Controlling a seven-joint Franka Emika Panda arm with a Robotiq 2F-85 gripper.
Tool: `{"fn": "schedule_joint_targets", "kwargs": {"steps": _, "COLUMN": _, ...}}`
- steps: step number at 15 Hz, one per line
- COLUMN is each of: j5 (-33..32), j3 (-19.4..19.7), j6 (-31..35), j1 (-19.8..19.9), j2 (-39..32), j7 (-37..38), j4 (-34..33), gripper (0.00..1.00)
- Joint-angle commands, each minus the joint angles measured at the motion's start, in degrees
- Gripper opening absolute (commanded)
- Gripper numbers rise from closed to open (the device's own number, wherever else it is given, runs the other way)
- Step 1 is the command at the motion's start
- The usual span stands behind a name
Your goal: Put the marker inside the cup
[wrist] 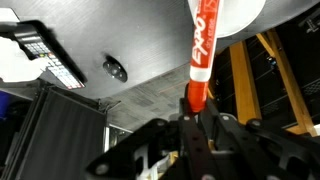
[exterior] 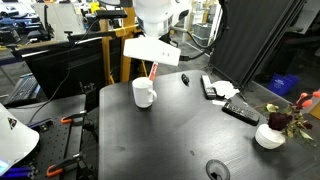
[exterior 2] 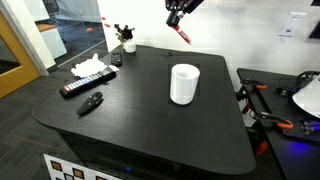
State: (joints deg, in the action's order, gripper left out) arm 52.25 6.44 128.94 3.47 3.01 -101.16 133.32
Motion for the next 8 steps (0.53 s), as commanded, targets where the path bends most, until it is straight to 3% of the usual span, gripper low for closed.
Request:
{"fn": "schedule_joint_targets", "kwargs": {"steps": 1, "j5": 4.25, "j3": 0.81, "j6": -6.65, "j1": 0.88, "j2": -0.47, "j7": -8.96, "j4": -1.64, "gripper": 0.04}}
{"fn": "schedule_joint_targets", "kwargs": {"steps": 8, "j5": 5.1, "j3": 1.32, "j6": -19.57, "j1": 1.91, "j2": -2.05, "j7": -23.39, "j4": -4.13, "gripper": 0.04}}
